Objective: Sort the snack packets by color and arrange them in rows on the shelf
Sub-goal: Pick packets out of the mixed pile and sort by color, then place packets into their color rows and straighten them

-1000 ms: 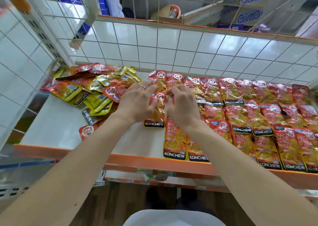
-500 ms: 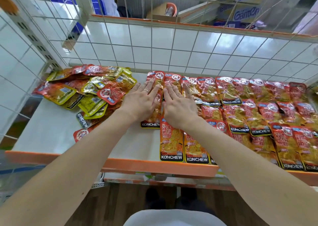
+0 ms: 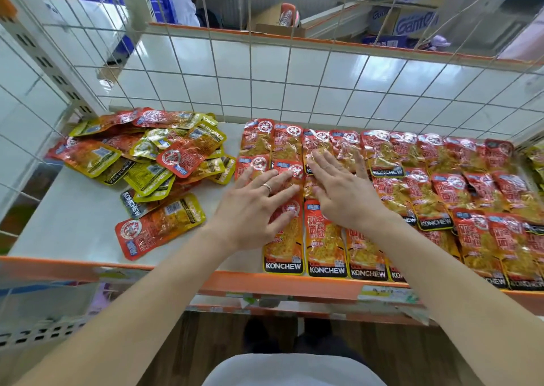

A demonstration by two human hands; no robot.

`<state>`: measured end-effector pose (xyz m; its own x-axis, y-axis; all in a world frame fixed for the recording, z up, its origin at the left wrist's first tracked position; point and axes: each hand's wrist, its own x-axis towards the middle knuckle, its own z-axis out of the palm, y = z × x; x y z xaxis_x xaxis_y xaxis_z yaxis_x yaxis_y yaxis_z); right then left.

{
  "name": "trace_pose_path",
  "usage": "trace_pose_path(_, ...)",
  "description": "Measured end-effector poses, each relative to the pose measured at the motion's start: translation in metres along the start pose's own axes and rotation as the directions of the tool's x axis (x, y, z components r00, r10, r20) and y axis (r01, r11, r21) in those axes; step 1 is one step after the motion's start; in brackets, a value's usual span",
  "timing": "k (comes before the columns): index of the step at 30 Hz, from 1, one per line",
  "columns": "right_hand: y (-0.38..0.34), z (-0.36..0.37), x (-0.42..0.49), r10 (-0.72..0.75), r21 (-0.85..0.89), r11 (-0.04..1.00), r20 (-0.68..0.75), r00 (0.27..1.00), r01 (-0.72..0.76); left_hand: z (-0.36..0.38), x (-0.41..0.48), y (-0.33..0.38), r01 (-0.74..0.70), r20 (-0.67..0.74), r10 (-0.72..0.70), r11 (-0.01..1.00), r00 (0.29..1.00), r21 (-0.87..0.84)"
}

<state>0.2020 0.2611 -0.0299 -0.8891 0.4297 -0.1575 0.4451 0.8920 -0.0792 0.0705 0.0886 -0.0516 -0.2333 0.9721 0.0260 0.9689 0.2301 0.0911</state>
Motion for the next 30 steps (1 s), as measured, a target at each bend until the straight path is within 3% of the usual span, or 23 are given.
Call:
trace_pose_path(9,-0.003,0.005,-0.007,0.025,0.047,0.999,-0.007,1.0,-0.024,0.002,-0.002,0.011,0.07,-0.079,-0.07,0.998,0.994,-0.002)
trace_pose_path(13,0.0,0.013,-0.037,-0.048,0.006,0.999,-0.059,0.997,0.048,0.006,-0.018,0.022,0.031,-0.15,-0.034,0.999,0.988,-0.023)
trace_pose_path(18,0.002,0.027,-0.061,-0.103,0.023,0.994,-0.006,0.995,0.103,0.007,-0.029,0.029,0.035,-0.17,-0.046,0.997,0.984,-0.067)
trace_pose_path(23,-0.002,-0.002,-0.048,-0.13,0.202,0.966,-0.172,0.976,0.164,-0.011,-0.042,0.038,0.259,-0.292,-0.3,0.951,0.908,-0.172)
trace_pose_path(30,-0.035,-0.038,-0.035,-0.335,0.271,0.869,-0.292,0.896,0.414,-0.041,-0.072,0.047,0.54,-0.31,-0.577,0.817,0.756,-0.202)
